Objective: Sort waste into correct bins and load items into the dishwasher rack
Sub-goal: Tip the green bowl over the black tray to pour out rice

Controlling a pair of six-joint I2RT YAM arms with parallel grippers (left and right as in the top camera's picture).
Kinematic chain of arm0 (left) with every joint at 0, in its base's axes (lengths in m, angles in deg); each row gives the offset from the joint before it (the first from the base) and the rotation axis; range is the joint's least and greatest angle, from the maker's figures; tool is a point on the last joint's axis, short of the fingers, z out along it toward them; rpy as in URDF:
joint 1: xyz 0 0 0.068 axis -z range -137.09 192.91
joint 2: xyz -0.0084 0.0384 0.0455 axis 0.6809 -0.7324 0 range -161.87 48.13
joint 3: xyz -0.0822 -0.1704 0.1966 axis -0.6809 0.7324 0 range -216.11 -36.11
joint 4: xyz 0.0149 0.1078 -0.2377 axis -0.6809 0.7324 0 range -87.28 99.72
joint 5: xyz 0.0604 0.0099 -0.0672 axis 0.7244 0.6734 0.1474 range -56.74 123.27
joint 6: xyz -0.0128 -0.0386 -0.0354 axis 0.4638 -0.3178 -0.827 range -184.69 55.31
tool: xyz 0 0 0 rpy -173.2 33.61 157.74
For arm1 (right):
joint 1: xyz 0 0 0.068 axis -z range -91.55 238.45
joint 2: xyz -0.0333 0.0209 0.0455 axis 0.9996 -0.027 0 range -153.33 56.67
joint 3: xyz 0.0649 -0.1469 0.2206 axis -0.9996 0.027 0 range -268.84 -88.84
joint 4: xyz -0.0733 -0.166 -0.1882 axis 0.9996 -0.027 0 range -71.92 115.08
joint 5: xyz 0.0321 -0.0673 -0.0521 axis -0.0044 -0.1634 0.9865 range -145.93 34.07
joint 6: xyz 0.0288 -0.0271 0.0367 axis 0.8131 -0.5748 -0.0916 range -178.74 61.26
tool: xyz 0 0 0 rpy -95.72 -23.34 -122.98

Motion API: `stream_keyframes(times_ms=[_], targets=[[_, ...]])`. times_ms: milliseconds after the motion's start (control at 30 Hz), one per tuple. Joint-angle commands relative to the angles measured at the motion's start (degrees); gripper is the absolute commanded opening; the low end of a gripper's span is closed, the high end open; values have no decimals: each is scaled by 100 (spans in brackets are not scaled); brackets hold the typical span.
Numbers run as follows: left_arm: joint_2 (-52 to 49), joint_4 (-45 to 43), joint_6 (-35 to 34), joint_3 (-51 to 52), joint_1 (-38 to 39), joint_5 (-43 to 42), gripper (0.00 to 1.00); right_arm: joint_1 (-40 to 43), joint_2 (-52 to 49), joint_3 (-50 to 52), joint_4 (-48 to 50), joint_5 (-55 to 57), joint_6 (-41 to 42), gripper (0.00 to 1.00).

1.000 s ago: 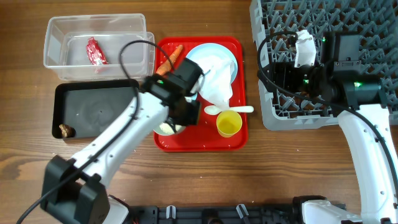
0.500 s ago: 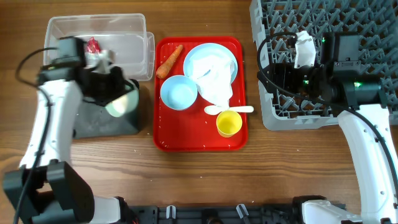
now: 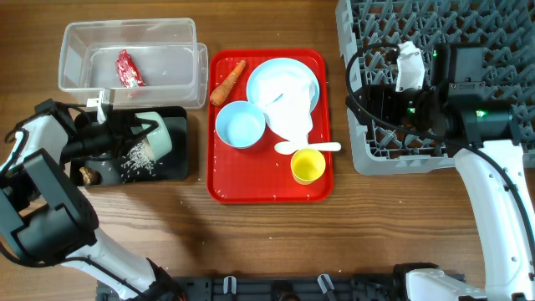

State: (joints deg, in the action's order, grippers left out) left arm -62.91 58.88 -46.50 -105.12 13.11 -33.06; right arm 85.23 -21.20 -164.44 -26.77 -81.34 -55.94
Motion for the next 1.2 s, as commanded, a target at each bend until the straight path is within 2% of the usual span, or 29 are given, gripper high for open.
stream_keyframes(times_ms=[0,133,400,567,1167], targets=[[-13,48,411,20,-37,-1036,4,-13,-37,-83,-4,35,39,84],[-13,269,409,20,-37,-1460,4,-13,-37,-83,-7,35,42,84],[-13,785,323,20,-59,-1733,4,-13,-37,-83,0,37,35,85],[-13,964,236,20,-125,-2396,4,-13,-37,-83,-4,37,35,84],[-7,1438,203,17,-122,-2402,4,-13,-37,-83,-98,39,15,85]])
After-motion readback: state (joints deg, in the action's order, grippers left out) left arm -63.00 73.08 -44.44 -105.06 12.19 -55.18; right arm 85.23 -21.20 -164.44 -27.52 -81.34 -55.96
